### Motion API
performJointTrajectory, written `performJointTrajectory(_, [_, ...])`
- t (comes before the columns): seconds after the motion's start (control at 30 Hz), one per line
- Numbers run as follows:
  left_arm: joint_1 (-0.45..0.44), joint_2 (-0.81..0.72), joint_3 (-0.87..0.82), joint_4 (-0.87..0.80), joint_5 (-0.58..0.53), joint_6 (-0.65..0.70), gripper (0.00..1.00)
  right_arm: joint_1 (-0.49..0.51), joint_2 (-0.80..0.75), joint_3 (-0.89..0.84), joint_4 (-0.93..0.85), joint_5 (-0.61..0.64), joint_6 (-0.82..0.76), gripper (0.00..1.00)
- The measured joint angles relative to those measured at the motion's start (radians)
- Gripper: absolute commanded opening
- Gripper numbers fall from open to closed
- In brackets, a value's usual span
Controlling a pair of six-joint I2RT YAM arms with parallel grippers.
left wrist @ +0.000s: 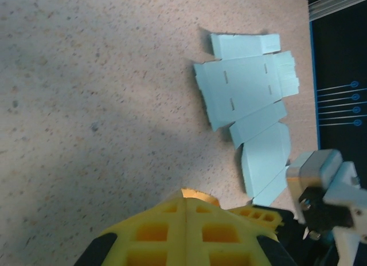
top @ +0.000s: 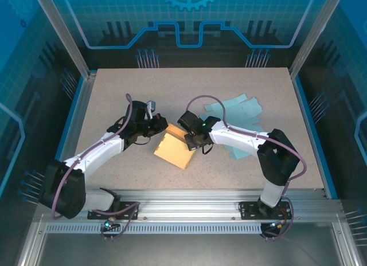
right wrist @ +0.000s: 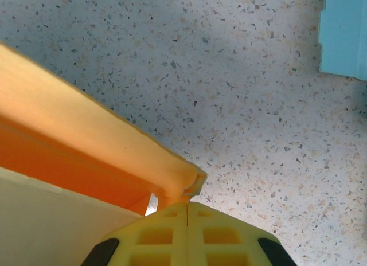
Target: Fold the paper box
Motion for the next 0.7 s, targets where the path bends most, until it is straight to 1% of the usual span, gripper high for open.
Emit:
performJointTrajectory(0.17, [0.000,-0.058,-0.031,-0.047,-0.027,0.048,0.00,-0.001,-0.002,0.022,-0.010,0.010,0.000,0.00])
performJointTrajectory(0.3, [0.000,-0.072,-0.043,-0.031,-0.035,0.084,0.00,-0.010,-0.004,0.050,-0.016,0.035,-0.005,0.00])
performJointTrajectory(0.5, [0.001,-0.072,-0.047,0.065,-0.034,0.135,0.00,-0.032,-0.004,0.102,-0.026,0.091,-0.044,0.00])
performJointTrajectory(0.7, [0.000,-0.032,-0.046,0.193,-0.033,0.203,0.00,-0.037,-0.005,0.130,-0.023,0.182,-0.087,0.00])
